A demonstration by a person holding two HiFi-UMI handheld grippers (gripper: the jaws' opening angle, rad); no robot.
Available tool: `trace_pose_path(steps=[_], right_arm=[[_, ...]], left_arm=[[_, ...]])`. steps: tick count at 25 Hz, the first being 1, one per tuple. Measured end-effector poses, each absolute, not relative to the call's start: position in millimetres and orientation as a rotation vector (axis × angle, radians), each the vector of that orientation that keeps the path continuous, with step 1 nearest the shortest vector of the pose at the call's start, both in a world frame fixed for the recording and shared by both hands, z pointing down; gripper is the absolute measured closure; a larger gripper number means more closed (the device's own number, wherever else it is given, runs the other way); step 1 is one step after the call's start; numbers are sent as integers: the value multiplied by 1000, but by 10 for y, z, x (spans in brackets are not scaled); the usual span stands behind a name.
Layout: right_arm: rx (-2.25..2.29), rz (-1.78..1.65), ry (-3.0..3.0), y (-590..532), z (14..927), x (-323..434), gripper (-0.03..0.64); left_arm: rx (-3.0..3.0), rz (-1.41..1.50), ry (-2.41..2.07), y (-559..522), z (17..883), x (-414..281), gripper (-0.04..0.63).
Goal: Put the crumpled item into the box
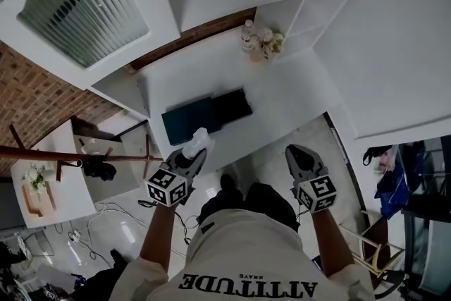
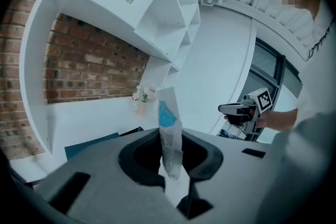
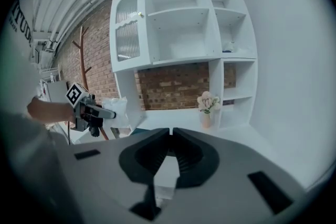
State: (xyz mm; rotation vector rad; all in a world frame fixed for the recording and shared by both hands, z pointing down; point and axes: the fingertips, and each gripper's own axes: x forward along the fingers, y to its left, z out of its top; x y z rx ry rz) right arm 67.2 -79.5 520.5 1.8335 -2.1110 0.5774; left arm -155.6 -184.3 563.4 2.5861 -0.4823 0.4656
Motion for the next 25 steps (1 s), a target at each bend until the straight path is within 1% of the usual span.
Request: trace_pose_path(steps=[6,15,25], right_arm=[[1856,607,-2102,-950,5321,743,580],[1799,666,-2162,-1418,5514,1199,580],[1620,697,-2237,-1948,5864,1705,580]], left_arm=[[2545,462,-446,-2144,5754,-1316,522],[2483,501,-469,-2497,5860,-763,522],[2328,682,-493,-2821,6519,-154,522]])
